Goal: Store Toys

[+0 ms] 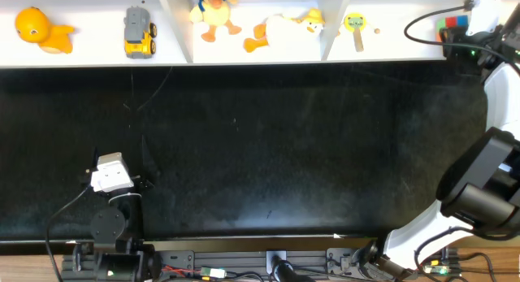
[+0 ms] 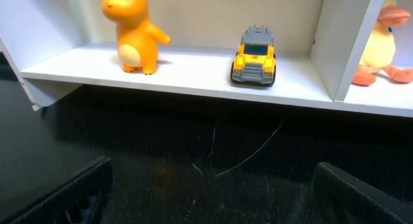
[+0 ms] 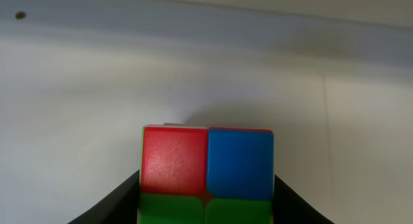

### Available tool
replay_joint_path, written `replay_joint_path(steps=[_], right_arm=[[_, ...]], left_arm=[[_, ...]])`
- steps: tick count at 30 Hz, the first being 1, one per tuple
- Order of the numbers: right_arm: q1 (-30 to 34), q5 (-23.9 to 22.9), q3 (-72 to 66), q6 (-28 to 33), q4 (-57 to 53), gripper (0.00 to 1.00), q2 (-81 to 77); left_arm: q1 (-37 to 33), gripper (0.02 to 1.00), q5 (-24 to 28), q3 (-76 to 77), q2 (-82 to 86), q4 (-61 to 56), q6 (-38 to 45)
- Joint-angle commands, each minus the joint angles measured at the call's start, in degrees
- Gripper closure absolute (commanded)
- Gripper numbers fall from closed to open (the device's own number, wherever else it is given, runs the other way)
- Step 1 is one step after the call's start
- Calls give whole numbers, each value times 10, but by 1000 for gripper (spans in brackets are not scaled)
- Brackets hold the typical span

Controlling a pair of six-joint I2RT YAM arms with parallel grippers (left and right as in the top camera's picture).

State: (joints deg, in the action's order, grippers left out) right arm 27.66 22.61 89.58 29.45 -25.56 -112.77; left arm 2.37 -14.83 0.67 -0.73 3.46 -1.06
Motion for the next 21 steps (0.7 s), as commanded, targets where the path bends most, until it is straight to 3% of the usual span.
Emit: replay_joint_path(steps=[1, 4, 8, 9, 10, 21], right_arm=[[-3, 9, 19, -12, 8, 577, -1], [-3, 9, 19, -12, 8, 562, -1], [-3, 6, 19, -12, 8, 345, -1], [-3, 6, 19, -12, 8, 220, -1], [-3, 6, 19, -12, 9, 5, -1], [-3, -45, 16, -12, 7, 5, 11]], left_arm=[[-4, 20, -3, -2, 6, 0, 13], [-4, 20, -3, -2, 6, 0, 13], [-4, 20, -3, -2, 6, 0, 13], [-4, 20, -3, -2, 6, 0, 13], [-4, 20, -3, -2, 6, 0, 13], [-4, 20, -3, -2, 6, 0, 13]])
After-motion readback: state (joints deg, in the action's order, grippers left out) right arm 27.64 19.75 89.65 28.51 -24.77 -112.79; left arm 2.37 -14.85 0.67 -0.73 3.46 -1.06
